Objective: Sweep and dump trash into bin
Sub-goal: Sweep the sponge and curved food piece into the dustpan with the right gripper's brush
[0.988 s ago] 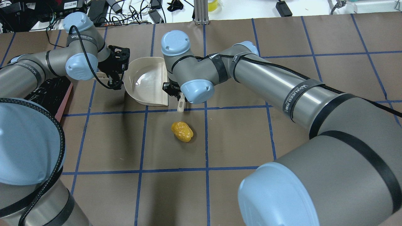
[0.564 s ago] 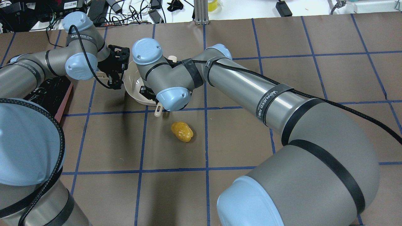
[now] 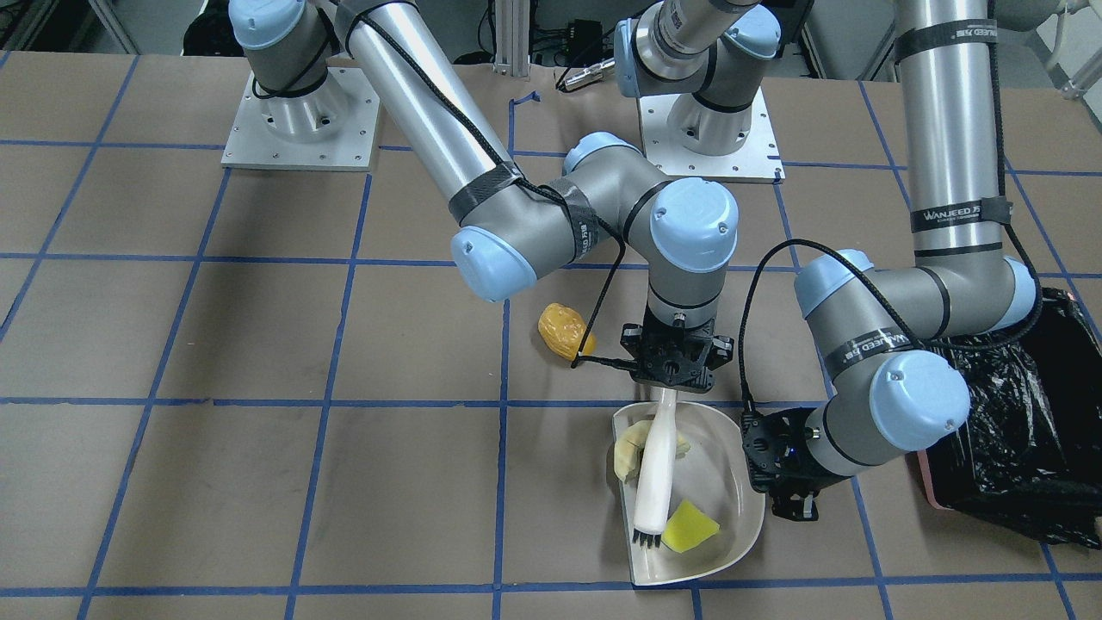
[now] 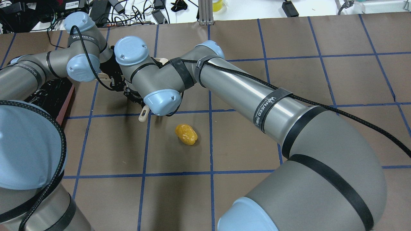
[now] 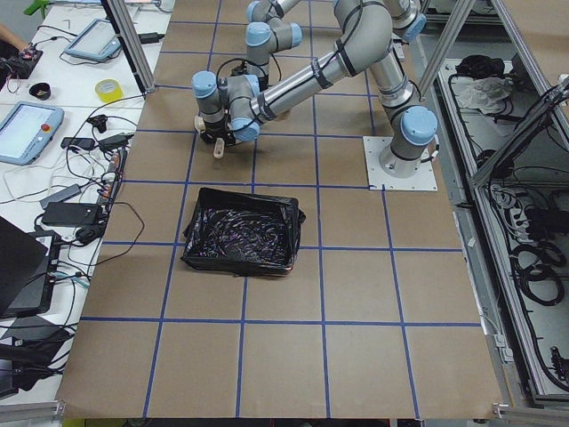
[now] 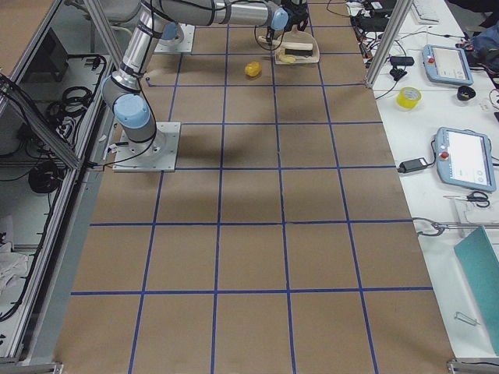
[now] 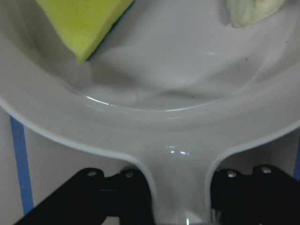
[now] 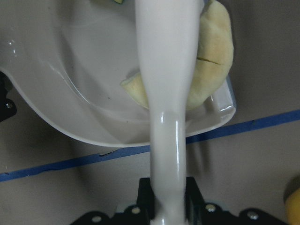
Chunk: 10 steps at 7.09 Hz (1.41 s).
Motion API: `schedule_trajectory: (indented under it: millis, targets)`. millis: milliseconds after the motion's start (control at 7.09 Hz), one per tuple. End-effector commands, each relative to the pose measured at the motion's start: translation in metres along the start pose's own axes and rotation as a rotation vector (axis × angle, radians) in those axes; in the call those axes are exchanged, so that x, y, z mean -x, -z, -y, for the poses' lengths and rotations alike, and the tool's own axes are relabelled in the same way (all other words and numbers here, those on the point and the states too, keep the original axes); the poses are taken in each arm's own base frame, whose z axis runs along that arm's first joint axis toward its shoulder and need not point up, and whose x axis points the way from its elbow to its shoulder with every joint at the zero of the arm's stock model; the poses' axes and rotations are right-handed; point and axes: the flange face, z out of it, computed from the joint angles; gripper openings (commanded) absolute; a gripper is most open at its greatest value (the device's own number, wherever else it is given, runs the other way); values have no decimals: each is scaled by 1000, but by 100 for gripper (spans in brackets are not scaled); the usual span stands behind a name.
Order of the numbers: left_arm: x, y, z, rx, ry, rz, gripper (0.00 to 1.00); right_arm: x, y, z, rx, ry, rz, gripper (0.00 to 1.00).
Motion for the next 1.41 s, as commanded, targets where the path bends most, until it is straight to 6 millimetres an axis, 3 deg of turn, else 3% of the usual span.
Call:
schedule_trajectory:
  millis: [0,282,423,706,988,1270]
  targets:
    - [0,1,0,0,0,1,0,-23,44,15,7,67,-64,0]
    - [0,1,0,0,0,1,0,-81,85,57,50,120,-143,0]
    - [0,1,0,0,0,1,0,-105,95,60,78,128,-166,0]
    - [0,1,0,0,-3,1,0,-142,77,32,110,227,-255,0]
    - [0,1,0,0,-4,1,0,-182,57,-10,123,265,-262,0]
    - [-1,0,0,0,-3,0,0,-208,64,-39,114,333,-262,0]
